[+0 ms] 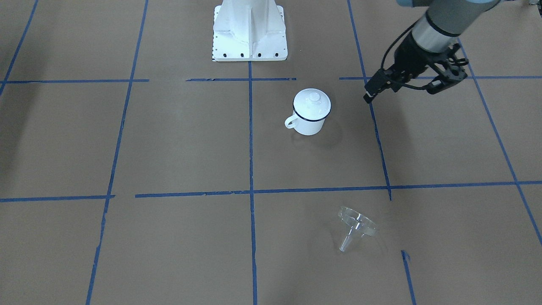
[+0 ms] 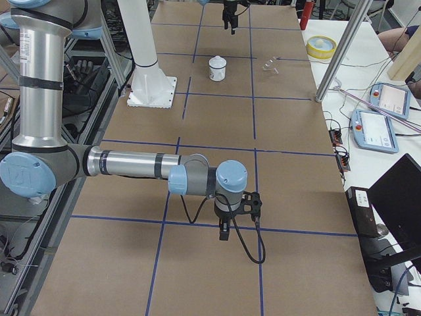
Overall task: Place funnel on cup
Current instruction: 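Move the left gripper over the white lid on the mug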
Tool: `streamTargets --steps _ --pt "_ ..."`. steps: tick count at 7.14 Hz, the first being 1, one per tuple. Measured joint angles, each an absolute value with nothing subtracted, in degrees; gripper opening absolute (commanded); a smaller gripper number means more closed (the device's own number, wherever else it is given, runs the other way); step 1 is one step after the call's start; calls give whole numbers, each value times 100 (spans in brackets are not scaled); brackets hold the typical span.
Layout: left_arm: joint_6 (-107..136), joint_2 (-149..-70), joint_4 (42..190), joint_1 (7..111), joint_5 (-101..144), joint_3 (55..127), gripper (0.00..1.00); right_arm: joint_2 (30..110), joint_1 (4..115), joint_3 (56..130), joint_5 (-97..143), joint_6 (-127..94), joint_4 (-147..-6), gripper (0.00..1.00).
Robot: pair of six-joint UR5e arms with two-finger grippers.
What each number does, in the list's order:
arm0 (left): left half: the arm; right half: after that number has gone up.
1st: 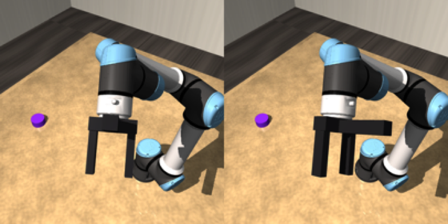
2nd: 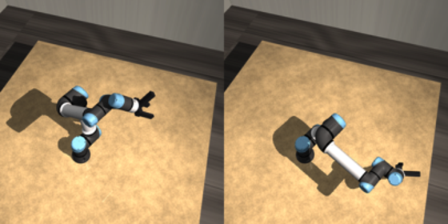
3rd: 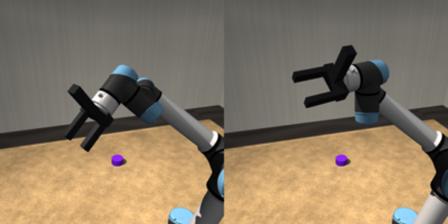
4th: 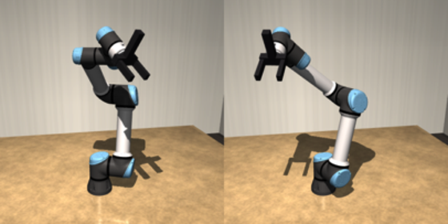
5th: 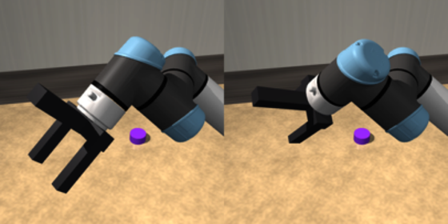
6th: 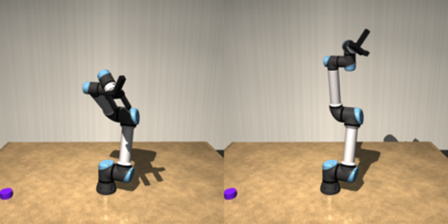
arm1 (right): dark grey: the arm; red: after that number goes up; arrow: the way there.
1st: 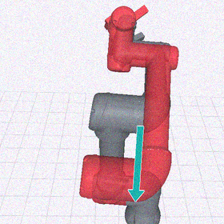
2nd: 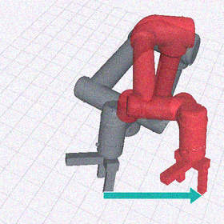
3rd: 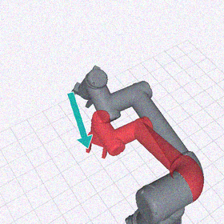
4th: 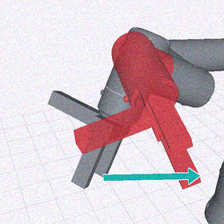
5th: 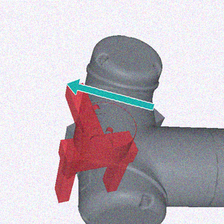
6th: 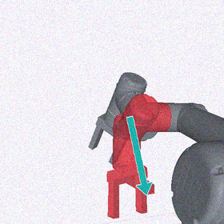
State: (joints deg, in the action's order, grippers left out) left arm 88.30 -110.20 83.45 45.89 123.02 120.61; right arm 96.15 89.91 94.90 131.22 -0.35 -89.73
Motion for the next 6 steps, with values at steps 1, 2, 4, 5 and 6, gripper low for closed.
streamTargets --steps 1,2,4,5,6 --pt "9136 -11414 7782 4189 11896 12097 97 9615 8991 9490 13122 -35 -8974 100" --pt "9375 -11675 7406 3840 11585 12091 96 9615 8991 9491 13122 -35 -8973 100" --pt "9820 -11871 7251 3244 10942 12004 93 9615 8991 9492 13122 -35 -8974 100" --pt "9895 -11949 7314 3134 10804 11883 92 9615 8991 9492 13122 -35 -8974 100" --pt "9921 -12019 7465 3092 10746 11693 91 9615 8991 9492 13122 -35 -8974 100"
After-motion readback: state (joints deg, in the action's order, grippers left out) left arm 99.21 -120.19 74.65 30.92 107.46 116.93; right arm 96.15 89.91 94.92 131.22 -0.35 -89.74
